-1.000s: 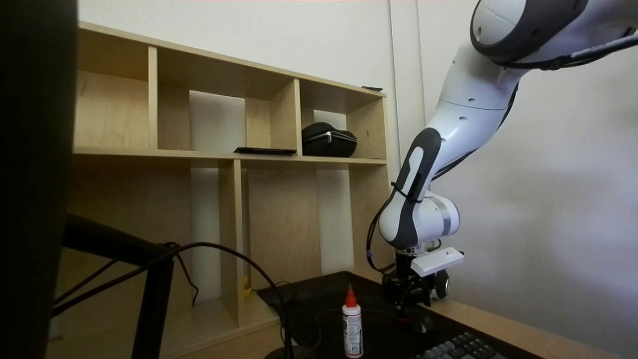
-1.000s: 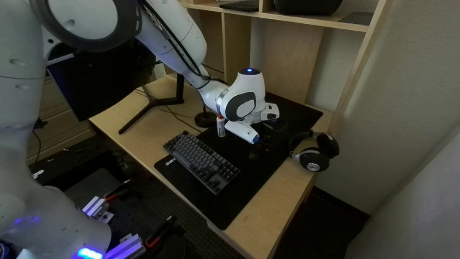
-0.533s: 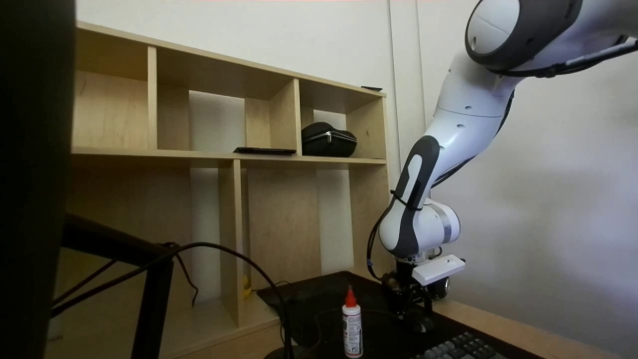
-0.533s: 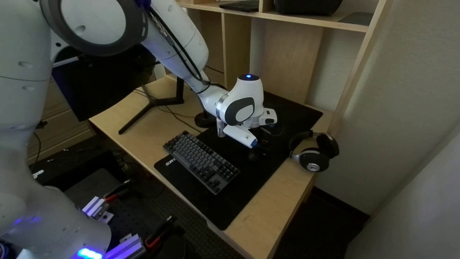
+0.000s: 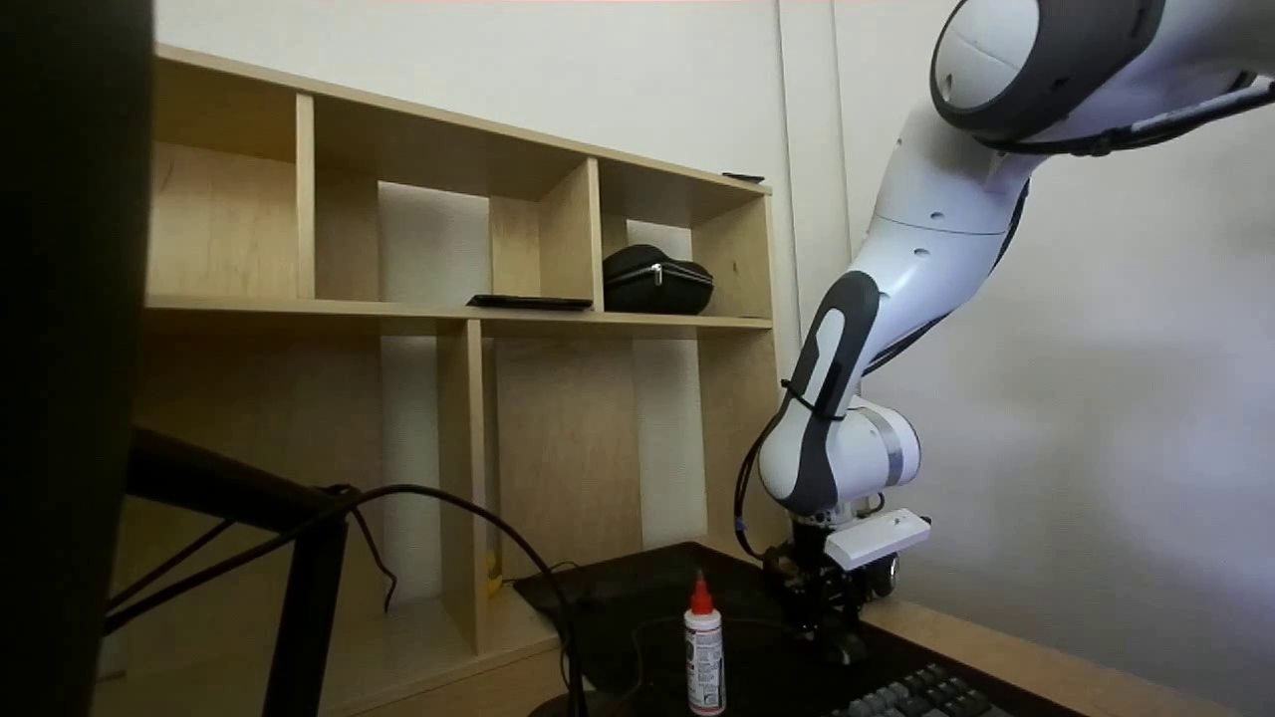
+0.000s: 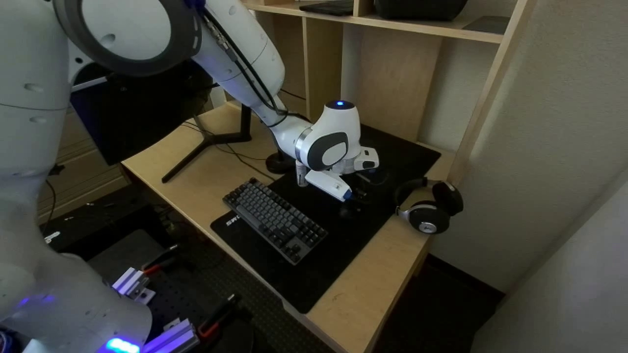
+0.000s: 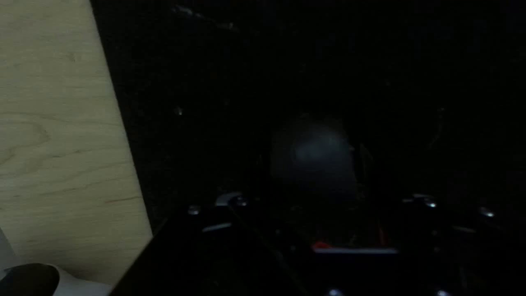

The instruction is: Move the mouse to the left

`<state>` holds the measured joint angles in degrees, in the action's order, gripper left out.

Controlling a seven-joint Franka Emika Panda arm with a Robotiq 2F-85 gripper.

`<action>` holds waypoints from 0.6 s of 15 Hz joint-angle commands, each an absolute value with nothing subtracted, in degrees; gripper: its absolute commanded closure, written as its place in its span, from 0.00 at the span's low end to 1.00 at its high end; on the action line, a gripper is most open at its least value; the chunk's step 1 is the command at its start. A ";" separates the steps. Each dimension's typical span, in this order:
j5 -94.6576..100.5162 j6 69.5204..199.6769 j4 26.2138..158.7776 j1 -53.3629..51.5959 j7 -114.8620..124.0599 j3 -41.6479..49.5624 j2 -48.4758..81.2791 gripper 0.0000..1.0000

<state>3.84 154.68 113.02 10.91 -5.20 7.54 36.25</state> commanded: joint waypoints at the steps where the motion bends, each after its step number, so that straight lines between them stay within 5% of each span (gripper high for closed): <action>1: 4.43 154.25 115.18 11.41 -6.53 8.00 33.16 0.57; 9: 9.01 151.78 122.68 13.91 -12.18 12.39 21.86 0.57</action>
